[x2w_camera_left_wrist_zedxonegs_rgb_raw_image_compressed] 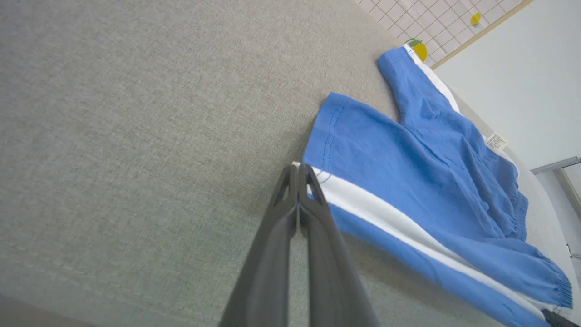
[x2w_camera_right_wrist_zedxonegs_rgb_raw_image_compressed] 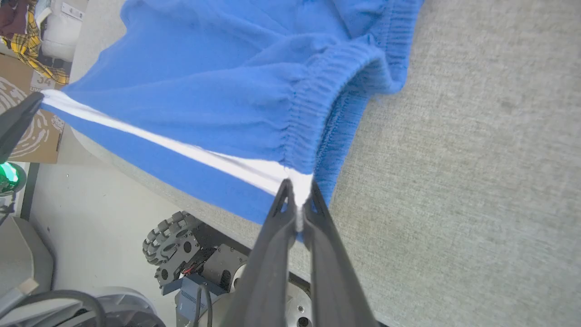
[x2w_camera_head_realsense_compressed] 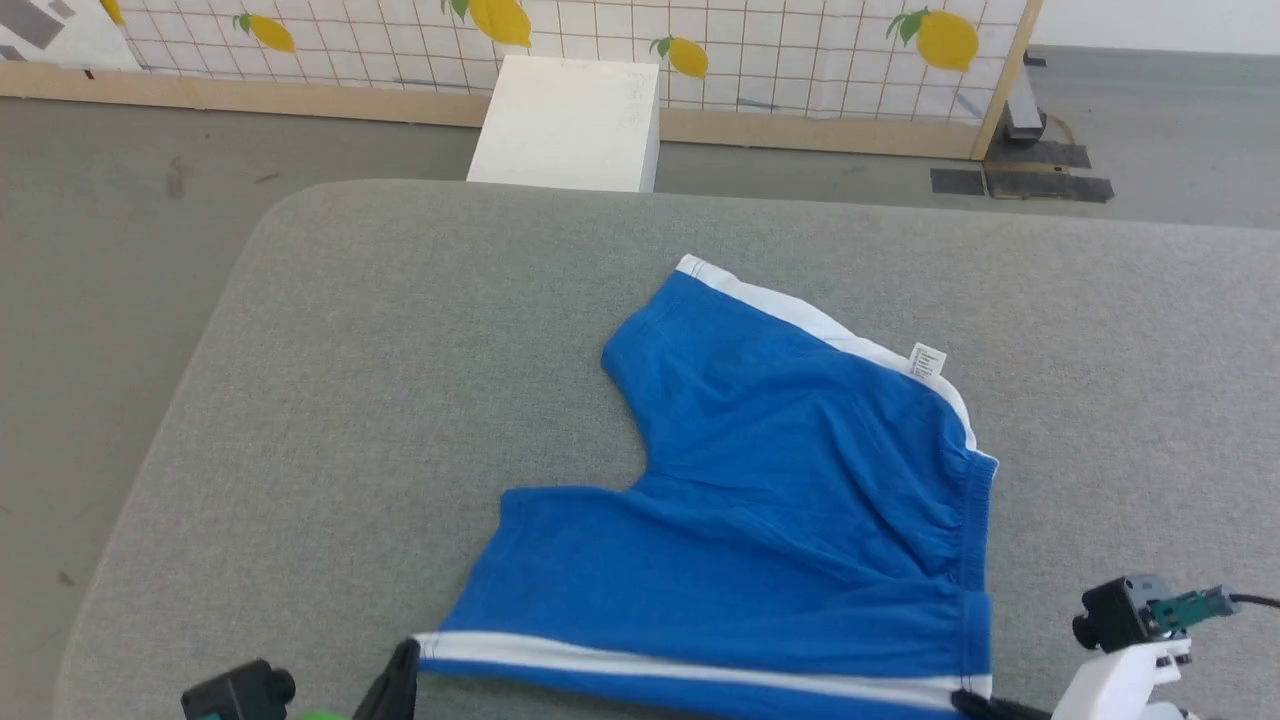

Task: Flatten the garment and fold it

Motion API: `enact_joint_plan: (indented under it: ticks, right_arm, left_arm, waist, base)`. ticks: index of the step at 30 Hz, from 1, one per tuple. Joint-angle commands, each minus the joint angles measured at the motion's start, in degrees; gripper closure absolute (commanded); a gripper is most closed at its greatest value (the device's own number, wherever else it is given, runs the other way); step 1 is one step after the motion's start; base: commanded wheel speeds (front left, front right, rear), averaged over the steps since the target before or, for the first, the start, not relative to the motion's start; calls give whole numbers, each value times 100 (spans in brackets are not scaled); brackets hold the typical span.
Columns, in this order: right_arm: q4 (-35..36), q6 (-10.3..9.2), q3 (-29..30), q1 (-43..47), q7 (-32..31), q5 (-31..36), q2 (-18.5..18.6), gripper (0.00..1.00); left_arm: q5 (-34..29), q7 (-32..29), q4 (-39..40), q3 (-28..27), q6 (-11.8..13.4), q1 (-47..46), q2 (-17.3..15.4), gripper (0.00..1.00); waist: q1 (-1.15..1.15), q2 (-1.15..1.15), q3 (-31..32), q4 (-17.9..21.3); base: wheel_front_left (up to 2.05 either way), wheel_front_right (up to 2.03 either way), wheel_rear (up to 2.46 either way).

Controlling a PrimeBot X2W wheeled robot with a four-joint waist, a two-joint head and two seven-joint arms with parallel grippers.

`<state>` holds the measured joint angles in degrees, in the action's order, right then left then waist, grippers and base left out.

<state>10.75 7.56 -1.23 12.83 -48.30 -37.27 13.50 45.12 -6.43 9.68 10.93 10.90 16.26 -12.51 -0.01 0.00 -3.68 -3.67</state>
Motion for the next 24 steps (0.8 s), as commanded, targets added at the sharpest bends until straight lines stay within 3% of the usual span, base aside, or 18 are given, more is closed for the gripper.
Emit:
enact_joint_plan:
  ticks: [1, 11, 24]
  right_arm:
    - [68, -8, 32, -109, 32, 37, -3, 100]
    - [21, -8, 228, -1154, 302, 101, -119, 100]
    - [-443, -8, 463, -2391, 827, 164, -367, 100]
  left_arm:
    - [3, 33, 51, -54, 9, -129, -59, 100]
    - [-375, 49, -598, 252, -414, -2442, -22, 100]
    - [-542, 139, -3070, 540, -899, -5748, 541, 100]
  waist:
    - [1, 0, -43, 39]
    - [1, 0, -685, 267]
    - [1, 0, -1849, 697]
  base:
    - [0, 0, 0]
    - [0, 0, 0]
    - [0, 0, 0]
